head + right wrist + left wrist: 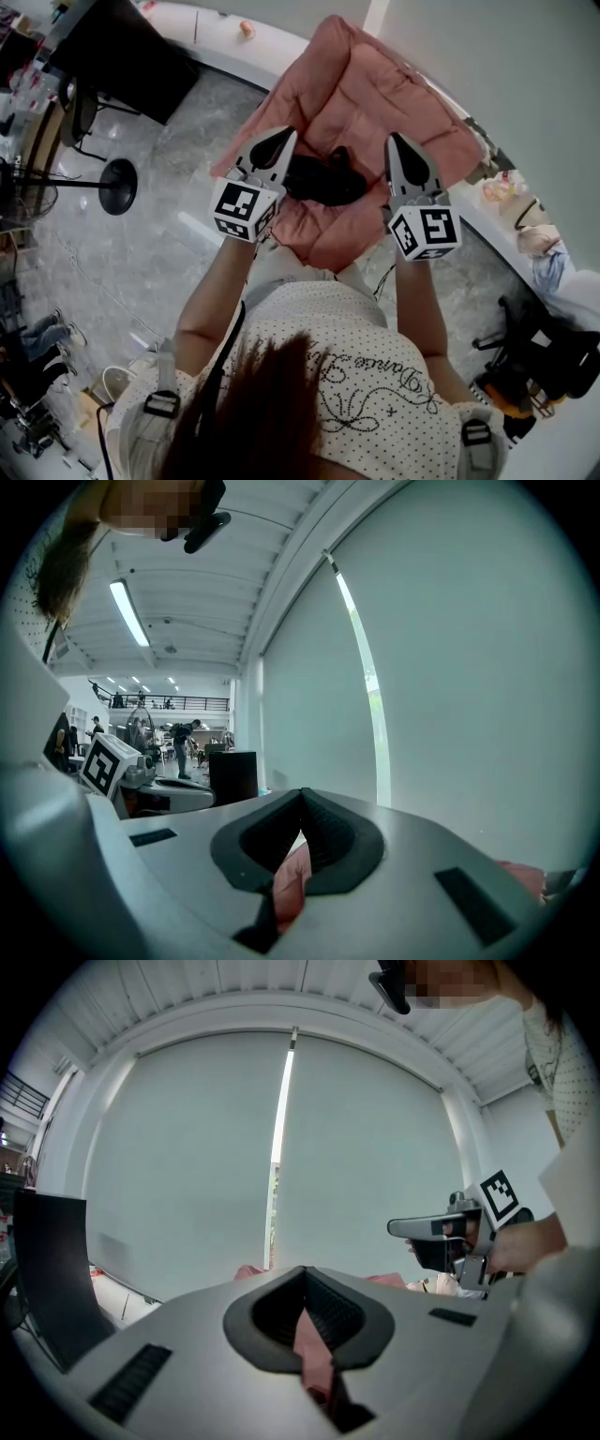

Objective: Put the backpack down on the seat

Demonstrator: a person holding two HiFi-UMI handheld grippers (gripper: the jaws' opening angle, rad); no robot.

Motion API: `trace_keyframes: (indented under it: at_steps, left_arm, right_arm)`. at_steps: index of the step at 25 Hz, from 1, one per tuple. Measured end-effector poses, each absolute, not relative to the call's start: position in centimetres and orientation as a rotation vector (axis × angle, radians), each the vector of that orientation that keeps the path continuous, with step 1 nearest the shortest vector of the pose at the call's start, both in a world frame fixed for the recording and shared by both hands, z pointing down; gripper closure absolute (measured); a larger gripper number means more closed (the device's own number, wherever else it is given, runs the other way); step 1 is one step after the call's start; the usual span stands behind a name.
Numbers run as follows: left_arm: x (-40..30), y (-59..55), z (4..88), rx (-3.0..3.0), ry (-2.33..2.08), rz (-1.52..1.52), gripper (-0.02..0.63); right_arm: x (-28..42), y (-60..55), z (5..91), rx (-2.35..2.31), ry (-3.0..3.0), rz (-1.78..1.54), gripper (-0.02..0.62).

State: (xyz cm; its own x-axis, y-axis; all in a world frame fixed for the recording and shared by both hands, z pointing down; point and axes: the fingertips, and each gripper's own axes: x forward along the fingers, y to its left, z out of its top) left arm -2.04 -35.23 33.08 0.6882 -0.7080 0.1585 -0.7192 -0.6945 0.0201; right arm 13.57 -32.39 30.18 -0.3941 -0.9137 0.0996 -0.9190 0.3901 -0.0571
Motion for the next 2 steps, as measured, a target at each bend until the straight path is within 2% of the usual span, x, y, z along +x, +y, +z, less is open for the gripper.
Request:
trace_keyframes:
  at_steps: [2]
  left_arm:
    - [-2.04, -35.4, 33.18, 2.811, -1.188, 0.217, 0.603]
  right_arm:
    - [13.66, -32.56, 30.2, 1.702, -2.574, 0.162, 0.584]
